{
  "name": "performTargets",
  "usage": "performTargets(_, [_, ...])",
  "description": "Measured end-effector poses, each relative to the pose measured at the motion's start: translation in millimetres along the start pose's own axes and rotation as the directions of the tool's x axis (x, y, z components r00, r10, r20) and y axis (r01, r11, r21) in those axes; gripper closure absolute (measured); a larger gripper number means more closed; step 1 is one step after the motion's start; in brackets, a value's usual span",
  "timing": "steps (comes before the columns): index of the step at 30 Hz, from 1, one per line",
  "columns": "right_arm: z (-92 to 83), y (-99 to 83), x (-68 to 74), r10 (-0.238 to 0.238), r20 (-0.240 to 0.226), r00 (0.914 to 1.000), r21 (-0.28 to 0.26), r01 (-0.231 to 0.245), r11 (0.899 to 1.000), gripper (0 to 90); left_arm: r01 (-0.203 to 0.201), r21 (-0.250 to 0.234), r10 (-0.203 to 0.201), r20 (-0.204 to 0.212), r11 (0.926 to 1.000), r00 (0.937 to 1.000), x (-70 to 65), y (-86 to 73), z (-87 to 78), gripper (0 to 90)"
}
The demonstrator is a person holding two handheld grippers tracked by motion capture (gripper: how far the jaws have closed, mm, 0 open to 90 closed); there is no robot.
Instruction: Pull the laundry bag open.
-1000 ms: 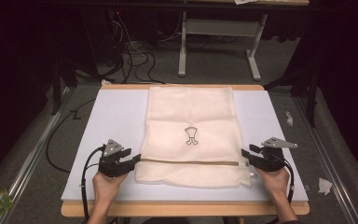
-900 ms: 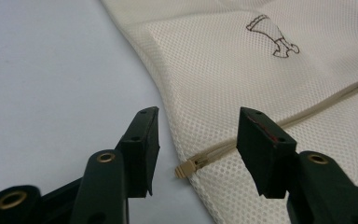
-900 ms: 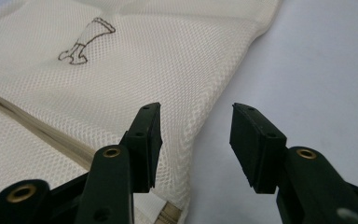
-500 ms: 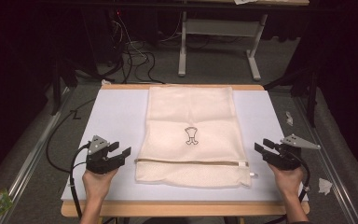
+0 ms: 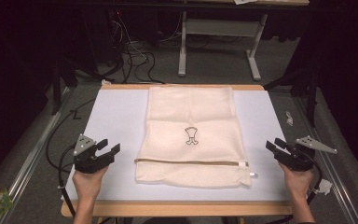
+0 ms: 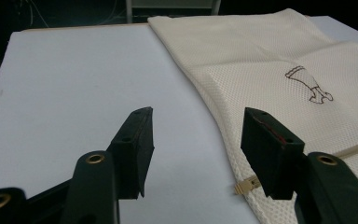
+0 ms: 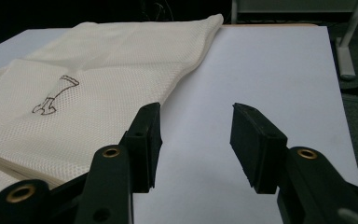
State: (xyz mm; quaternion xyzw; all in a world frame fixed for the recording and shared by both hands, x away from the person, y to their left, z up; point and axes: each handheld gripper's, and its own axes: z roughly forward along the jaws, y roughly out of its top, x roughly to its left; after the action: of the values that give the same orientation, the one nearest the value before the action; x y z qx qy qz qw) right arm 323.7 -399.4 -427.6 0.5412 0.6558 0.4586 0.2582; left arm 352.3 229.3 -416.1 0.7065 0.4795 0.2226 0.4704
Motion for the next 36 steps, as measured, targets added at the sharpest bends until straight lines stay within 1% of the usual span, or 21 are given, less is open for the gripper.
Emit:
performTargets(2, [0.1, -0.2, -1.3, -0.001, 0.001, 1.0, 0.0, 0.001, 1.0, 53.8, 0.018, -0.016, -0.019, -0.008, 0.9997, 0.9998, 3.7, -0.9, -1.1, 44.4])
performTargets(5, [0.4, 0.1, -2.1, -0.002, 0.012, 0.9999, -0.001, 0.002, 1.0, 53.6, 0.026, -0.029, -0.027, -0.022, 0.9992, 0.9994, 7.6, -1.5, -2.6, 44.5])
performTargets(7, [0.3, 0.3, -3.2, 0.009, 0.024, 0.9997, -0.011, -0.009, 1.0, 53.4, 0.034, -0.033, -0.035, -0.027, 0.9989, 0.999, 9.7, -1.3, -2.0, 44.5])
performTargets(10, [0.1, 0.2, -5.8, 0.021, 0.036, 0.9991, -0.009, -0.021, 1.0, 53.5, 0.036, -0.038, -0.037, -0.033, 0.9986, 0.9988, 13.0, -1.2, -1.9, 44.6])
performTargets(11, [0.0, 0.0, -6.8, 0.023, 0.041, 0.9989, -0.01, -0.022, 1.0, 53.5, 0.037, -0.038, -0.039, -0.04, 0.9986, 0.9984, 15.0, -1.4, -1.7, 44.6])
performTargets(13, [0.5, -0.5, -9.0, 0.036, 0.047, 0.9983, -0.008, -0.035, 0.999, 53.6, 0.048, -0.042, -0.05, -0.046, 0.998, 0.9977, 18.3, -1.8, -2.1, 44.7])
performTargets(16, [1.3, -1.9, -12.9, 0.037, 0.052, 0.998, -0.011, -0.036, 0.999, 53.6, 0.056, -0.051, -0.059, -0.059, 0.9971, 0.9965, 22.0, -2.7, -3.8, 44.8])
performTargets(20, [1.6, -4.5, -17.6, 0.056, 0.064, 0.9964, -0.003, -0.056, 0.998, 53.7, 0.068, -0.047, -0.071, -0.069, 0.9966, 0.9951, 26.9, -5.2, -1.8, 45.0])
performTargets(25, [4.0, -6.6, -21.7, 0.066, 0.081, 0.9945, 0.008, -0.067, 0.998, 53.8, 0.08, -0.04, -0.084, -0.085, 0.9959, 0.9929, 32.0, -8.8, 4.6, 45.2])
performTargets(29, [7.8, -7.0, -24.3, 0.074, 0.089, 0.9933, 0.007, -0.075, 0.997, 53.9, 0.091, -0.049, -0.096, -0.101, 0.9946, 0.9903, 35.5, -11.1, 6.2, 45.3])
performTargets(31, [9.9, -7.0, -25.4, 0.073, 0.093, 0.993, 0.011, -0.074, 0.997, 54.0, 0.1, -0.051, -0.105, -0.101, 0.9937, 0.9893, 36.9, -12.5, 7.4, 45.4])
performTargets(32, [10.8, -7.1, -25.5, 0.077, 0.096, 0.9924, 0.016, -0.079, 0.997, 54.0, 0.099, -0.05, -0.103, -0.103, 0.9939, 0.9892, 37.3, -13.2, 8.3, 45.4])
performTargets(36, [14.4, -7.8, -26.1, 0.069, 0.097, 0.9929, 0.022, -0.071, 0.997, 54.0, 0.095, -0.03, -0.097, -0.108, 0.9951, 0.9893, 38.9, -15.8, 14.5, 45.4])
